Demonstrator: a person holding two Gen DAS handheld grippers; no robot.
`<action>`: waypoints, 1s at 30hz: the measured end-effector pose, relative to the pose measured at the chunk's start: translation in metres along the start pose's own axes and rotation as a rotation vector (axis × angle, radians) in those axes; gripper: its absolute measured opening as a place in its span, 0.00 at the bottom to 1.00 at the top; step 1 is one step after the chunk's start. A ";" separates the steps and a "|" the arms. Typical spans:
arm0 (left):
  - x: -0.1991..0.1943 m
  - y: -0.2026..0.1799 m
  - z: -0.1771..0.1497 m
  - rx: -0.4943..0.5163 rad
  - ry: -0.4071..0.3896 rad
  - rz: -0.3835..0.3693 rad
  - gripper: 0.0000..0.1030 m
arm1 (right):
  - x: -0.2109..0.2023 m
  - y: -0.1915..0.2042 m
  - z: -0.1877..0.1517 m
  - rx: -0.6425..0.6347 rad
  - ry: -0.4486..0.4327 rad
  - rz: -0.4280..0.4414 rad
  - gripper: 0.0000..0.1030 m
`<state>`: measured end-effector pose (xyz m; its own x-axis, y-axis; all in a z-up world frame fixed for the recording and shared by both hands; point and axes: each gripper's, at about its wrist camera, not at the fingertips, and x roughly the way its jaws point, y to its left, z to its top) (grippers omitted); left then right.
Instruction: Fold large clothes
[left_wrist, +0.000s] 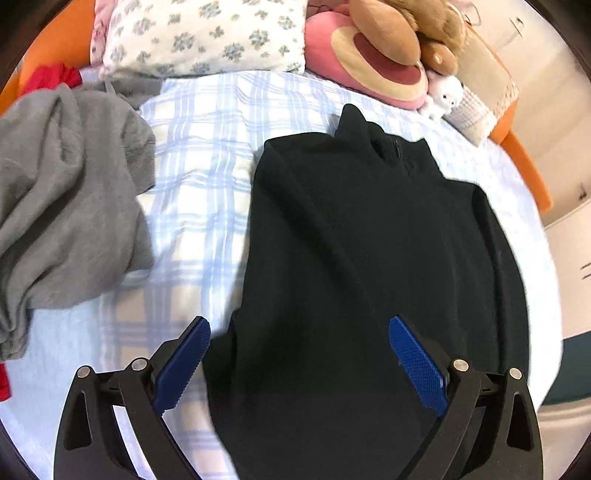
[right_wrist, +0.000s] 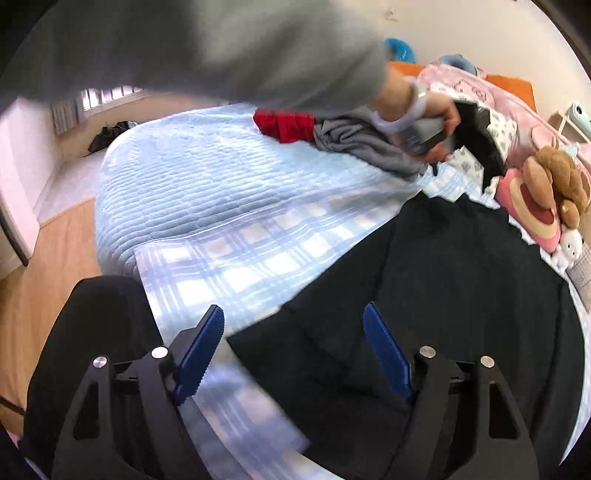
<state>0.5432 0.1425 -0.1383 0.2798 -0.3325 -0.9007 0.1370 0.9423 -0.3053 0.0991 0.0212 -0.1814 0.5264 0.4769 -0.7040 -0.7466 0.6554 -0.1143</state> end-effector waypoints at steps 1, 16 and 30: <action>0.005 0.002 0.004 -0.008 0.002 -0.013 0.95 | 0.005 0.004 0.001 0.013 -0.001 0.005 0.74; 0.090 0.003 0.016 0.061 0.133 0.046 0.81 | 0.001 0.009 -0.007 0.068 -0.021 -0.240 0.81; 0.091 -0.002 0.015 0.042 0.121 0.005 0.62 | 0.056 0.066 -0.013 -0.104 0.174 -0.397 0.69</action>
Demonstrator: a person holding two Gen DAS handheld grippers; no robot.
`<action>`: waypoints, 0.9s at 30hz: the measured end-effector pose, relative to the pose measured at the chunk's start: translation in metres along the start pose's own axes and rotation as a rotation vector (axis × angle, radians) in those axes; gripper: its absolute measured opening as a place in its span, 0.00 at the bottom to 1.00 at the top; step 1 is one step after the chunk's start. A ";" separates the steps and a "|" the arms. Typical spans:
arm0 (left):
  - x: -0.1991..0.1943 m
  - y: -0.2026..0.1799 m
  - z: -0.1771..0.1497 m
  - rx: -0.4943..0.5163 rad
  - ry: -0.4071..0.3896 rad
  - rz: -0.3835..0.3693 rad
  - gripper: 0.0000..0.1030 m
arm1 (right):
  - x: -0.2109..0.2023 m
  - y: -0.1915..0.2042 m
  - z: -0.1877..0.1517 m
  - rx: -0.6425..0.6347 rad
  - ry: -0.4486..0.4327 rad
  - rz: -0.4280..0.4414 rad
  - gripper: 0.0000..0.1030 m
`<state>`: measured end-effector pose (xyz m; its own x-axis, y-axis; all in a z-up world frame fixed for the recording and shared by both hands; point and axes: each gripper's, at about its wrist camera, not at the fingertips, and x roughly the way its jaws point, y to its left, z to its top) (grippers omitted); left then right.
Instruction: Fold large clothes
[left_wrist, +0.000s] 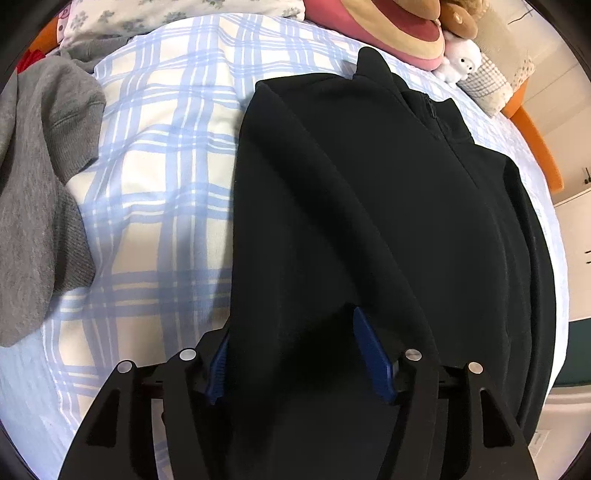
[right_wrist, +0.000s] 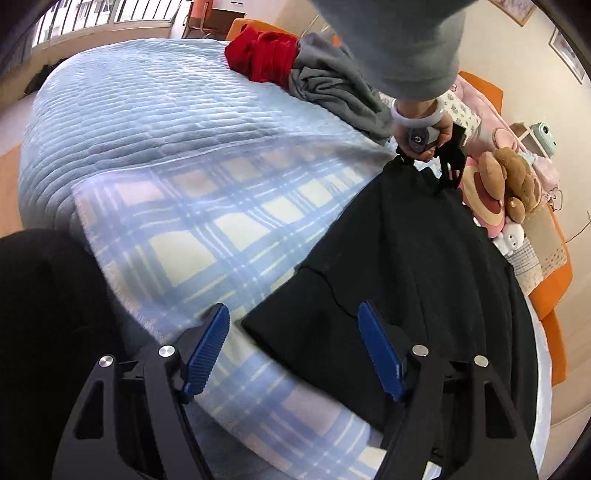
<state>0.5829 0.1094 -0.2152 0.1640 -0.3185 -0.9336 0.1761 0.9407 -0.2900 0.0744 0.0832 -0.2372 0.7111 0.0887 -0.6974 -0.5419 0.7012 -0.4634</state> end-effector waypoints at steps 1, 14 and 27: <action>0.001 0.000 0.000 0.004 -0.002 -0.004 0.62 | 0.001 0.002 0.001 -0.020 -0.004 -0.023 0.69; -0.008 0.016 -0.008 -0.001 -0.004 -0.036 0.65 | 0.003 0.004 -0.008 -0.182 0.085 -0.174 0.72; -0.005 0.019 -0.001 -0.049 0.031 -0.111 0.53 | 0.036 -0.022 0.001 -0.027 0.148 0.129 0.27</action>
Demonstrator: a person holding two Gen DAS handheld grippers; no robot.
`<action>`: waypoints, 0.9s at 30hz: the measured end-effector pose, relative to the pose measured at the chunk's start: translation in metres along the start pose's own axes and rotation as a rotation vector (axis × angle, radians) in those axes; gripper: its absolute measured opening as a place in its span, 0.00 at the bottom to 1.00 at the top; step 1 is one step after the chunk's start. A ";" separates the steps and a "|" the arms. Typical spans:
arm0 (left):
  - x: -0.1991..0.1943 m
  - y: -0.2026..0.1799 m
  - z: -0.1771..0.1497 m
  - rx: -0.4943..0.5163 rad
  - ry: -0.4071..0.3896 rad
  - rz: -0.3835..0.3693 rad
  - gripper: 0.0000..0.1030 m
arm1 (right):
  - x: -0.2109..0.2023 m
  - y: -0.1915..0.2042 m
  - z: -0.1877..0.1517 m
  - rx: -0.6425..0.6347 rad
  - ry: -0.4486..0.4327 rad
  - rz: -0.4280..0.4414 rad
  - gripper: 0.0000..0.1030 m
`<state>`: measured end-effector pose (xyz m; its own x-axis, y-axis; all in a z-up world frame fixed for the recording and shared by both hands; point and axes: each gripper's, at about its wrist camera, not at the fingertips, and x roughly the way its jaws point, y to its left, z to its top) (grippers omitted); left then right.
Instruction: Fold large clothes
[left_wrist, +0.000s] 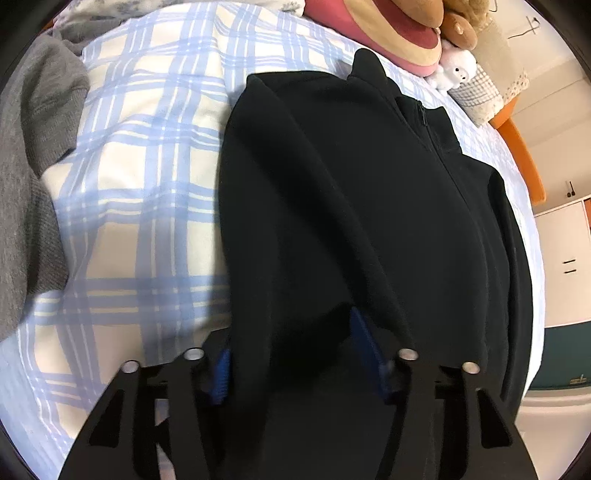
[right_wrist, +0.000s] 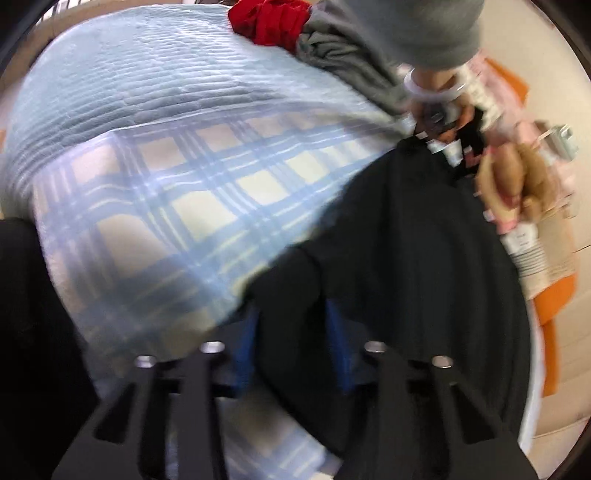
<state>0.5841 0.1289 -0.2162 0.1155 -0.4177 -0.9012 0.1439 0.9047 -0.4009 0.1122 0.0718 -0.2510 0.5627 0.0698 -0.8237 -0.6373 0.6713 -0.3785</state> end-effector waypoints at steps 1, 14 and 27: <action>0.000 0.000 0.001 -0.002 0.008 0.005 0.48 | 0.000 -0.002 -0.001 0.013 0.000 0.022 0.24; -0.019 -0.009 0.011 -0.039 0.050 0.110 0.11 | -0.035 -0.047 -0.014 0.184 -0.139 0.187 0.09; -0.068 -0.052 0.028 -0.115 -0.014 0.196 0.10 | -0.080 -0.155 -0.064 0.515 -0.305 0.388 0.08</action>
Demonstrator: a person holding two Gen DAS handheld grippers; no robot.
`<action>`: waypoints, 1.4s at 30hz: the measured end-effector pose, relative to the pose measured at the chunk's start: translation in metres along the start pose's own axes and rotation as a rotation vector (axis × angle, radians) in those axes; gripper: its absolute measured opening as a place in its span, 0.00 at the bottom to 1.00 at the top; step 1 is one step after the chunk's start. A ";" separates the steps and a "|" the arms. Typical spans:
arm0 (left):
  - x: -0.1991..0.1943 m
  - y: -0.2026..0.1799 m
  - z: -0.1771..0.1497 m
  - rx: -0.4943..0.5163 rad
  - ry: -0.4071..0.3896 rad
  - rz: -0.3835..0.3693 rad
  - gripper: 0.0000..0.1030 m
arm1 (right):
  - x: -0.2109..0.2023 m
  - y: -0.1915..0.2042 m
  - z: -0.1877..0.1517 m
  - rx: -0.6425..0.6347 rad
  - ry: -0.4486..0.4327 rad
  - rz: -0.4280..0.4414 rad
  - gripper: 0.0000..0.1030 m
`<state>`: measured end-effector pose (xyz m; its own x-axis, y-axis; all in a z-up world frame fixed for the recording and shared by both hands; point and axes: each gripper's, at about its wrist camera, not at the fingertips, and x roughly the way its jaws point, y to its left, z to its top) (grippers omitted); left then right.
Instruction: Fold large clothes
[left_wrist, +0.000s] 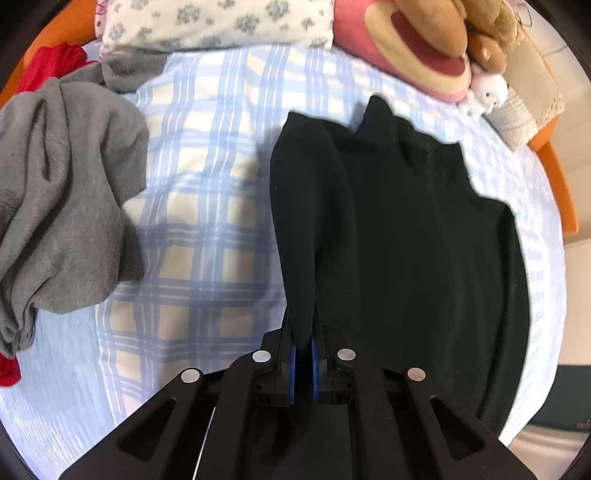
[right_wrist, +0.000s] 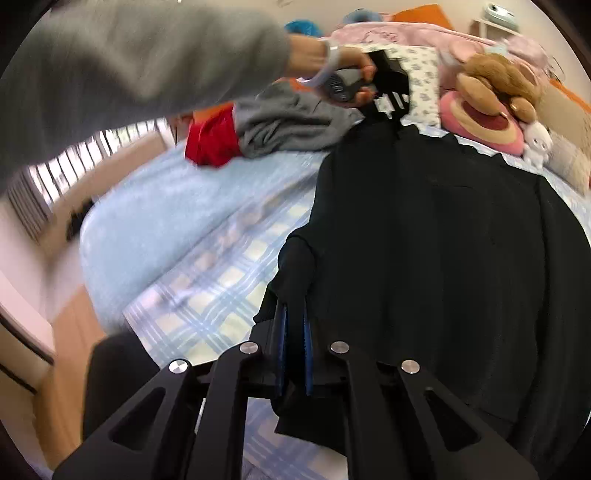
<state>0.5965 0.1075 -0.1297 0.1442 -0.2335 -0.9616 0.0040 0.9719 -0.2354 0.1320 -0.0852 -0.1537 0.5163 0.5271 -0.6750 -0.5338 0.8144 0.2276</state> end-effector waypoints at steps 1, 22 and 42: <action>-0.006 -0.007 0.002 -0.011 -0.011 0.006 0.10 | -0.010 -0.009 -0.001 0.026 -0.018 0.013 0.08; 0.036 -0.288 0.017 0.044 -0.062 0.056 0.10 | -0.143 -0.196 -0.088 0.469 -0.207 -0.061 0.08; 0.137 -0.424 0.003 0.228 -0.068 0.111 0.88 | -0.137 -0.258 -0.149 0.613 -0.094 -0.128 0.18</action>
<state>0.6174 -0.3364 -0.1615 0.2220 -0.1296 -0.9664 0.2058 0.9750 -0.0835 0.0993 -0.4041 -0.2246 0.6224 0.4125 -0.6652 0.0026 0.8488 0.5288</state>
